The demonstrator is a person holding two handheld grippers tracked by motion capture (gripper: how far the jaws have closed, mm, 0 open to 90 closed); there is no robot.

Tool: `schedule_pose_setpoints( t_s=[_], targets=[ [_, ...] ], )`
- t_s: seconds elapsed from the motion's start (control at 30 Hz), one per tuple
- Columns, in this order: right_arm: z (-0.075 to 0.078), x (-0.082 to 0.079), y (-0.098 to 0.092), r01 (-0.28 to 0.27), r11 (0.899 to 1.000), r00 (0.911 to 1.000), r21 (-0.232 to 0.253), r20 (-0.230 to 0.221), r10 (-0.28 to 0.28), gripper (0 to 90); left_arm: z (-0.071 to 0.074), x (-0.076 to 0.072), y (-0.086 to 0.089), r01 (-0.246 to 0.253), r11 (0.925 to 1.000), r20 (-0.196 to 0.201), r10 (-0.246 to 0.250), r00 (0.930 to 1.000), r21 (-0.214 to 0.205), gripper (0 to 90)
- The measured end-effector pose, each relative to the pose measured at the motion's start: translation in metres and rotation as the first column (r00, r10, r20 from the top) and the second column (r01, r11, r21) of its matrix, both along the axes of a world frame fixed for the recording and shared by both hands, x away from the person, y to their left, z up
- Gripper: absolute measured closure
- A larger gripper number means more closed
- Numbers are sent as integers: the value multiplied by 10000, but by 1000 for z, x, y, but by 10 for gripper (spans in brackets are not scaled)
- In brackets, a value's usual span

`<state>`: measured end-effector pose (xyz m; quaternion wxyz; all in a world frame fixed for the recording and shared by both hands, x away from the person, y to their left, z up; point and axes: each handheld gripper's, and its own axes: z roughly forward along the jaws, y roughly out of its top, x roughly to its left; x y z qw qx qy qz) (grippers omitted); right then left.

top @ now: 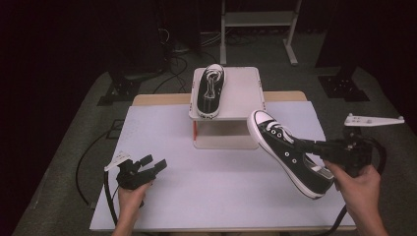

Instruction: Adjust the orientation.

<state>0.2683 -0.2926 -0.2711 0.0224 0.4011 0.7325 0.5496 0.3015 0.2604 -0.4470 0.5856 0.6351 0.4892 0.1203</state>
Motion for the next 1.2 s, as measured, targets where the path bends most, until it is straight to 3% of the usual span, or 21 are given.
schedule_pose_setpoints(
  t_s=[0.03, 0.1, 0.17, 0.23, 0.3, 0.47, 0.63, 0.7, 0.77, 1.2],
  targets=[
    [6, 10, 3, 87, 10000, 10000, 22, 31, -87, 847, 0, 0, 0, 9, 10000, -9, -9, 10000, 17, 178],
    [9, 13, 4, 146, 9999, 9999, -18, 46, -146, 847, -1, 0, 0, 53, 10000, -22, -53, 10000, 46, 178],
    [16, 27, 9, 328, 9993, 9993, -169, 190, -325, 847, -2, 1, 0, 70, 10000, -55, -69, 10000, 49, 178],
    [18, 30, 9, 352, 9993, 9992, -134, 173, -349, 847, -2, 1, 0, 74, 10000, -57, -74, 10000, 49, 178],
    [22, 46, 13, 526, 9986, 9986, -88, 113, -525, 847, -2, 1, 1, 30, 10000, 0, -30, 10000, -33, 178],
    [27, 64, 22, 767, 9969, 9970, -153, 65, -766, 847, 1, 1, 1, 36, 10000, 104, -36, 9999, 4, 178],
    [35, 99, 39, 1156, 9921, 9933, -478, 6, -1157, 846, 1, 1, 1, 124, 9999, 111, -125, 9999, 104, 178],
    [35, 103, 41, 1192, 9917, 9928, -491, -45, -1195, 847, 1, 1, 1, 131, 9999, 111, -132, 9999, 107, 178],
    [36, 121, 49, 1366, 9885, 9903, -646, -162, -1379, 846, 1, 1, 1, 116, 9999, 117, -118, 9999, 103, 178],
    [40, 179, 76, 2200, 9693, 9729, -1101, -476, -2263, 846, 1, 1, 3, 118, 9999, 152, -118, 9998, -2, 178]
  ],
)
